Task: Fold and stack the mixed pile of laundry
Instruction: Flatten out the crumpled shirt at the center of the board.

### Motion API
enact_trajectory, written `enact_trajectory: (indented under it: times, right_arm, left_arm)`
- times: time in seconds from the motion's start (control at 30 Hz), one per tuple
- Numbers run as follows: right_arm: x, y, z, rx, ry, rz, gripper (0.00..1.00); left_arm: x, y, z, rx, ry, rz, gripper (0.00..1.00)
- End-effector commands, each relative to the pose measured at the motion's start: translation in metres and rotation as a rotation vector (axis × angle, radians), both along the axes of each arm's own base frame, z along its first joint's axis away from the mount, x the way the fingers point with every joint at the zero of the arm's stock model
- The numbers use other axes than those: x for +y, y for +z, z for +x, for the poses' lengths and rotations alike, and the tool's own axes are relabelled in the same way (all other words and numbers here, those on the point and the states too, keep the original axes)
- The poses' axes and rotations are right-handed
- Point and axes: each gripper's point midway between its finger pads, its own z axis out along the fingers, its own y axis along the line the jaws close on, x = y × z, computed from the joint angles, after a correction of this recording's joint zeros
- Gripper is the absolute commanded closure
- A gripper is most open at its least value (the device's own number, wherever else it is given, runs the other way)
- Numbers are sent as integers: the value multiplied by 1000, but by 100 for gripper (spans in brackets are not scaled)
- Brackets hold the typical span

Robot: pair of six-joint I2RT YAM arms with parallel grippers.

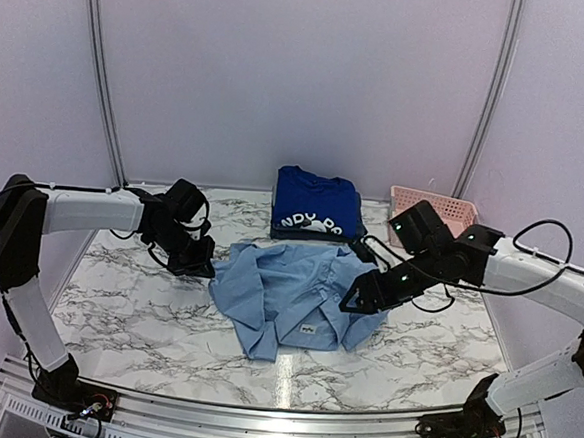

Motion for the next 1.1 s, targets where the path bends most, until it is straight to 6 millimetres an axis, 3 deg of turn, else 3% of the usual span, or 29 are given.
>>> enact_trajectory:
  times: [0.0, 0.13, 0.33, 0.43, 0.63, 0.77, 0.83, 0.9, 0.97, 1.07]
  right_arm:
    - [49, 1, 6, -152, 41, -55, 46]
    - [76, -19, 1, -311, 133, -231, 45]
    - [111, -49, -17, -437, 234, -349, 36]
    - [113, -65, -19, -501, 231, -440, 27]
    - [113, -86, -1, -639, 161, -627, 16]
    - [109, -109, 11, -681, 133, -748, 15]
    - [103, -117, 16, -700, 118, -800, 18]
    - [97, -115, 22, -732, 89, -840, 30]
    - [96, -101, 26, -758, 60, -849, 52]
    - [105, -63, 30, -791, 25, -780, 84]
  left_arm:
    - [2, 2, 16, 24, 61, -71, 99]
    - [9, 2, 18, 36, 88, -88, 73]
    - [25, 32, 7, -45, 115, -109, 35]
    - [32, 38, -3, -61, 128, -115, 28]
    - [44, 35, -22, -63, 143, -113, 25]
    - [43, 38, -34, -76, 121, -136, 9]
    - [41, 42, -41, -95, 102, -142, 2]
    - [38, 42, -49, -104, 79, -140, 1]
    - [32, 37, -58, -107, 48, -126, 1]
    - [16, 37, -66, -152, 12, -116, 1]
